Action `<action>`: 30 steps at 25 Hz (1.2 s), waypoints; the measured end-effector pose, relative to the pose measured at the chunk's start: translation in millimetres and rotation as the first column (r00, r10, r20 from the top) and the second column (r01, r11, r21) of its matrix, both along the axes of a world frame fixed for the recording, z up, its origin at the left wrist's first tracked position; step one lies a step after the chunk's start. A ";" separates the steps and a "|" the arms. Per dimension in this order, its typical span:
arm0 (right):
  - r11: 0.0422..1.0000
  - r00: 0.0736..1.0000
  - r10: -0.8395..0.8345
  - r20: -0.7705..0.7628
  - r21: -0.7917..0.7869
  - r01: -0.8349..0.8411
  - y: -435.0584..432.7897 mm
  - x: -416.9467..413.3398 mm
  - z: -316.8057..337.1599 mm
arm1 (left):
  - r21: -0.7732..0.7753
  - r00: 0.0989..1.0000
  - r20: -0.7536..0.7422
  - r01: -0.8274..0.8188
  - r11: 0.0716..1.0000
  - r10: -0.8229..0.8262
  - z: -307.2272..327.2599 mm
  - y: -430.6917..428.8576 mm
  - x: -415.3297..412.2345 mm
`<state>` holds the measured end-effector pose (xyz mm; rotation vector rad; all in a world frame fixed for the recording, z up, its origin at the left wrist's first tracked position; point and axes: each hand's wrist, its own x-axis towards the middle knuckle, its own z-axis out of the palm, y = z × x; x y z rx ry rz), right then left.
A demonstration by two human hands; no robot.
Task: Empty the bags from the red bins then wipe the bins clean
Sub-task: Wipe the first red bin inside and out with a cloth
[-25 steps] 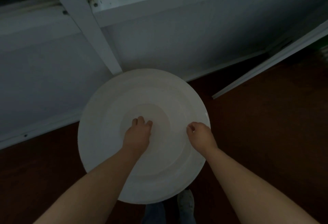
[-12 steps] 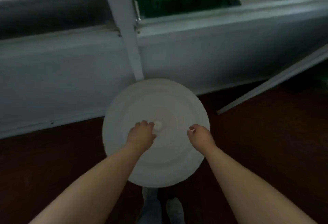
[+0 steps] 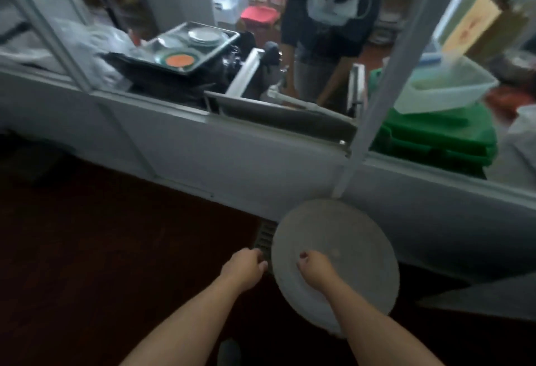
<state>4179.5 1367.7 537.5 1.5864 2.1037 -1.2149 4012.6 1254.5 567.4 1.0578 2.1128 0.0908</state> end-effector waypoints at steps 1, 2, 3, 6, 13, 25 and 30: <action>0.999 0.999 0.053 0.001 0.004 -0.053 -13.1 -24.9 11.3 | 0.017 0.998 0.006 -0.056 0.998 0.056 11.7 -18.3 -19.3; 0.993 0.993 0.117 0.005 0.022 -0.117 -29.3 -56.9 23.0 | 0.031 0.993 0.008 -0.122 0.992 0.122 21.5 -41.4 -44.9; 0.983 0.984 0.179 0.014 0.044 -0.180 -45.1 -90.5 30.0 | 0.038 0.984 0.008 -0.178 0.983 0.177 29.1 -64.5 -72.4; 0.943 0.945 0.327 0.027 0.056 -0.328 -90.7 -182.0 44.3 | 0.053 0.954 0.011 -0.298 0.953 0.298 40.6 -127.8 -147.8; 0.816 0.817 0.577 -0.010 0.047 -0.576 -245.9 -429.8 75.0 | 0.117 0.826 0.026 -0.561 0.819 0.562 56.1 -332.8 -347.3; 0.566 0.563 0.816 -0.130 -0.014 -0.824 -393.0 -811.4 89.8 | 0.126 0.469 0.045 -0.878 0.461 0.882 60.5 -531.4 -636.5; 0.575 0.574 0.774 -0.269 -0.083 -0.814 -419.7 -981.0 113.3 | 0.144 0.223 0.067 -0.967 0.212 0.972 76.6 -579.2 -763.6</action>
